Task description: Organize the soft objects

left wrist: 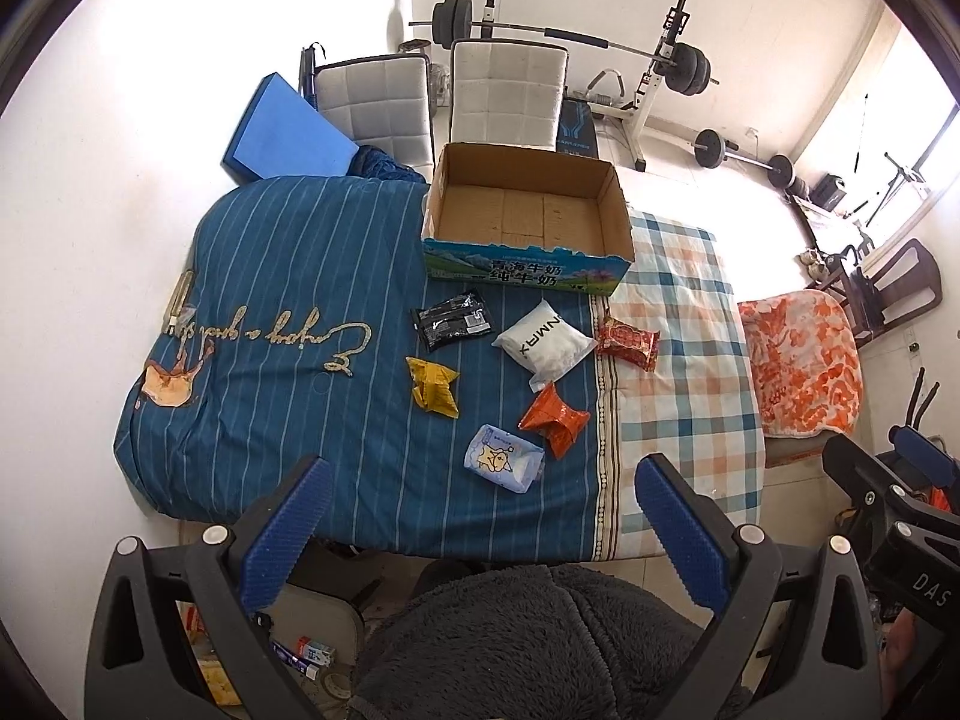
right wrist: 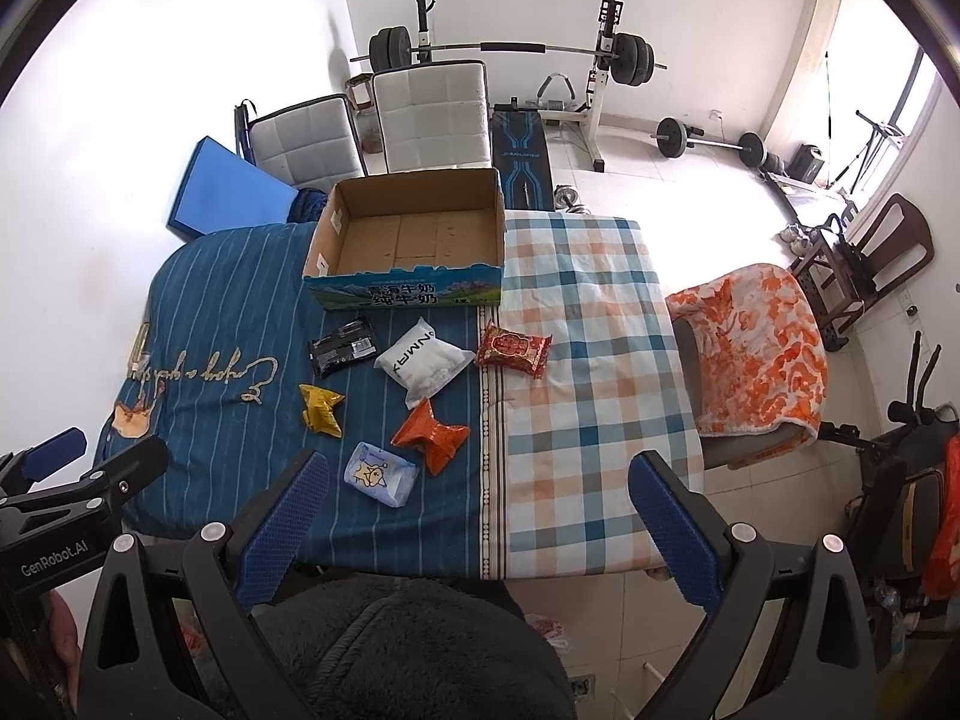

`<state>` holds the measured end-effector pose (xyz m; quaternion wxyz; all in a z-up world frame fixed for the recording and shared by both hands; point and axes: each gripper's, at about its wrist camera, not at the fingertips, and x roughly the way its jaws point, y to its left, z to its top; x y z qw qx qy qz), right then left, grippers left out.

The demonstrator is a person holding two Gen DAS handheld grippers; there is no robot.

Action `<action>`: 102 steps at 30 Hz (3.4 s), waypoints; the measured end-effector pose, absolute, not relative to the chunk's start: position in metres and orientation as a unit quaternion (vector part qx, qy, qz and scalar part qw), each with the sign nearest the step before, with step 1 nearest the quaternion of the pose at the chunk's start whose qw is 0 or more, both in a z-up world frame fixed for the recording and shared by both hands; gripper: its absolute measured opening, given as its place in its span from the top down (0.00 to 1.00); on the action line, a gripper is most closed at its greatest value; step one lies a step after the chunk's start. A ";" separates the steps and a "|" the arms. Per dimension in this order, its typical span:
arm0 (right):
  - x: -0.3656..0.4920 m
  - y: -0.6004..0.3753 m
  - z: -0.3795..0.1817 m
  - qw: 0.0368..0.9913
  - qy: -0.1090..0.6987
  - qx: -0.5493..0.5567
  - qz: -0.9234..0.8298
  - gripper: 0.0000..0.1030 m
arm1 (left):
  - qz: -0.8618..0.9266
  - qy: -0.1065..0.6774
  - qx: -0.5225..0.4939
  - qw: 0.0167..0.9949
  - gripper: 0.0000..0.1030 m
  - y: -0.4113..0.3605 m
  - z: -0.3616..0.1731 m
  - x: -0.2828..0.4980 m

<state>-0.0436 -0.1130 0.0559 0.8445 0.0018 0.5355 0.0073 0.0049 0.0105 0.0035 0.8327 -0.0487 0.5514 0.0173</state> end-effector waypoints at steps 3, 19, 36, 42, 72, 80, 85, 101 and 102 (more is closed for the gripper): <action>-0.043 -0.113 0.056 0.844 0.536 0.002 0.007 0.01 | 0.017 0.551 -0.051 0.833 0.00 0.011 0.004 0.005; -0.042 -0.110 0.056 0.845 0.535 0.000 0.006 0.01 | 0.010 0.546 -0.046 0.836 0.00 0.017 0.007 0.007; -0.043 -0.106 0.060 0.847 0.532 -0.002 0.005 0.01 | 0.010 0.545 -0.046 0.837 0.00 0.019 0.008 0.005; -0.042 -0.105 0.060 0.844 0.536 -0.001 0.004 0.01 | 0.008 0.546 -0.047 0.836 0.00 0.021 0.007 0.005; 0.022 -0.097 -0.026 0.825 0.565 0.005 0.031 0.01 | 0.040 0.562 -0.073 0.823 0.00 0.053 -0.063 0.061; 0.125 -0.074 -0.181 0.772 0.626 -0.072 0.088 0.01 | 0.072 0.640 -0.069 0.762 0.00 0.064 -0.188 0.109; 0.175 -0.052 -0.275 0.731 0.657 -0.141 0.121 0.01 | 0.091 0.683 -0.078 0.721 0.00 0.063 -0.255 0.123; 0.241 0.016 -0.429 0.616 0.715 -0.256 0.208 0.00 | 0.205 0.723 -0.156 0.641 0.00 0.054 -0.354 0.122; 0.242 0.016 -0.434 0.612 0.720 -0.252 0.209 0.01 | 0.207 0.725 -0.158 0.638 0.00 0.052 -0.356 0.120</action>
